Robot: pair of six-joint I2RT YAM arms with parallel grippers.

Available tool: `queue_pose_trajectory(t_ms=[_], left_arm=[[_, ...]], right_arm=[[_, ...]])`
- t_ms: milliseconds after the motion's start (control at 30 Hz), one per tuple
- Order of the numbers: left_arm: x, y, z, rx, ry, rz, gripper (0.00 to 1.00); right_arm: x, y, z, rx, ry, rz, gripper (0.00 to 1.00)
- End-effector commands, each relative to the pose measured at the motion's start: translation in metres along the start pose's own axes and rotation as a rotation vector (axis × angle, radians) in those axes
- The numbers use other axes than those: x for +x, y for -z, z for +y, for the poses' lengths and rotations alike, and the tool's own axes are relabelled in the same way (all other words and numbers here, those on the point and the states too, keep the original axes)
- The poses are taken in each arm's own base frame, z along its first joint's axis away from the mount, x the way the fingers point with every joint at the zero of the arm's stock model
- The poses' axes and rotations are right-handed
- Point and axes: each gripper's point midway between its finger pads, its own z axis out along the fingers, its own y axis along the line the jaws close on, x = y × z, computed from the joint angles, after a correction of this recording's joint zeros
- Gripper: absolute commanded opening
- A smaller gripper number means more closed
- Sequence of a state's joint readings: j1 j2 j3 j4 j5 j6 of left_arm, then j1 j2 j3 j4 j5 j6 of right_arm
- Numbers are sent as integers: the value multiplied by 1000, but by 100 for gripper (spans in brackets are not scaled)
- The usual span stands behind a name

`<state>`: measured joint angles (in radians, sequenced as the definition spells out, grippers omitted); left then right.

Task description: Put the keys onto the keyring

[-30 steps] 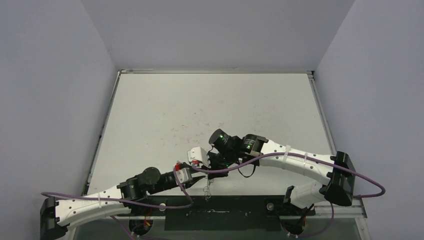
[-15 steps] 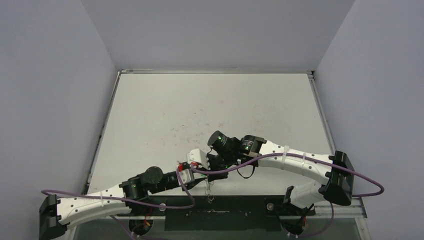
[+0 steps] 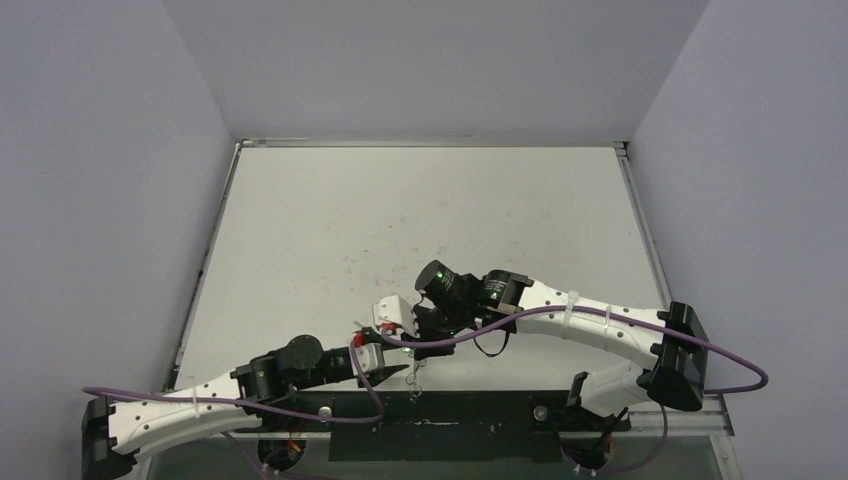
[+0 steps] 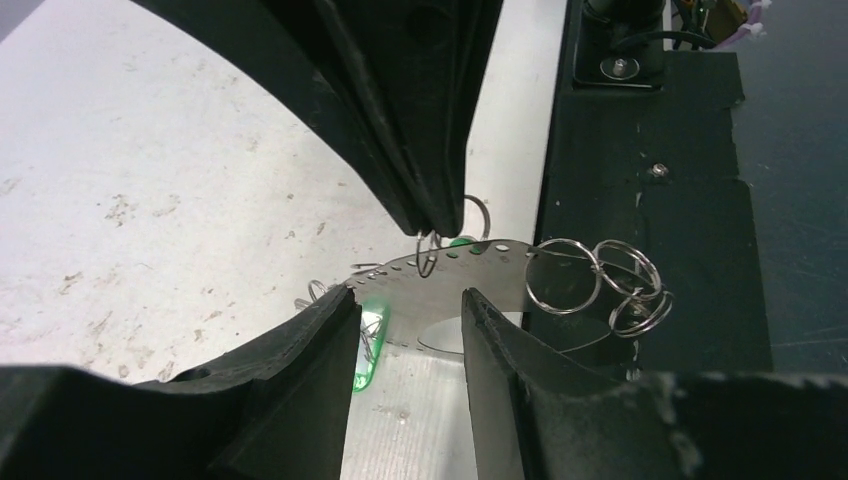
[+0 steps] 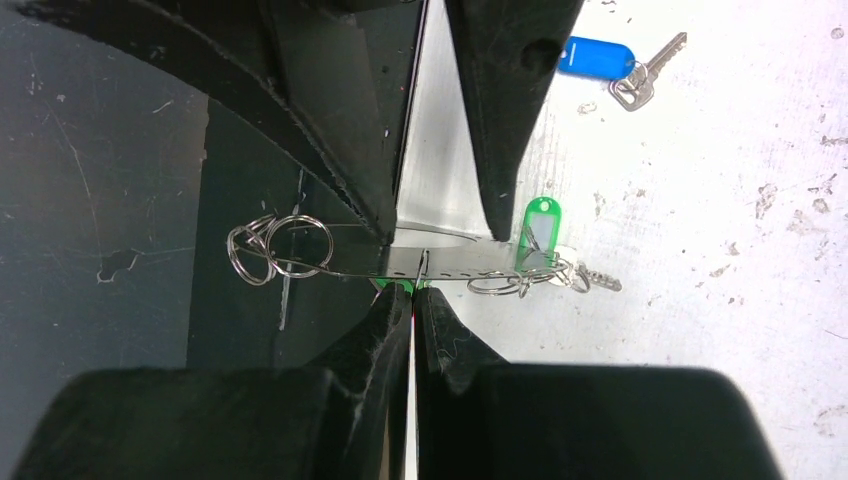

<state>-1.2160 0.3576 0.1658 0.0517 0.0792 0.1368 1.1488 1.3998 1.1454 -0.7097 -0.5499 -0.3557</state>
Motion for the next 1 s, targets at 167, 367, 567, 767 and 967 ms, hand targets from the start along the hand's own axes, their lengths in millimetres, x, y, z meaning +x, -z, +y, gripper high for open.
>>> queue_pose_trajectory(t_ms=[167,367,567,767,967], left_arm=[[-36,-12,-5,42,5,-112,39],[-42,-16,2,10,-16,-121,24],[-47,-13,2,11,-20,-137,18],[-50,-9,2,9,-19,-158,16],[-40,-15,-1,30,-18,-109,16]], right_arm=[[-26,9,-8,45,48,-77,0],[-26,9,-7,41,49,-76,0],[-26,9,-6,38,50,-74,0],[-26,8,-6,34,51,-73,0],[-28,7,-6,33,50,-80,0]])
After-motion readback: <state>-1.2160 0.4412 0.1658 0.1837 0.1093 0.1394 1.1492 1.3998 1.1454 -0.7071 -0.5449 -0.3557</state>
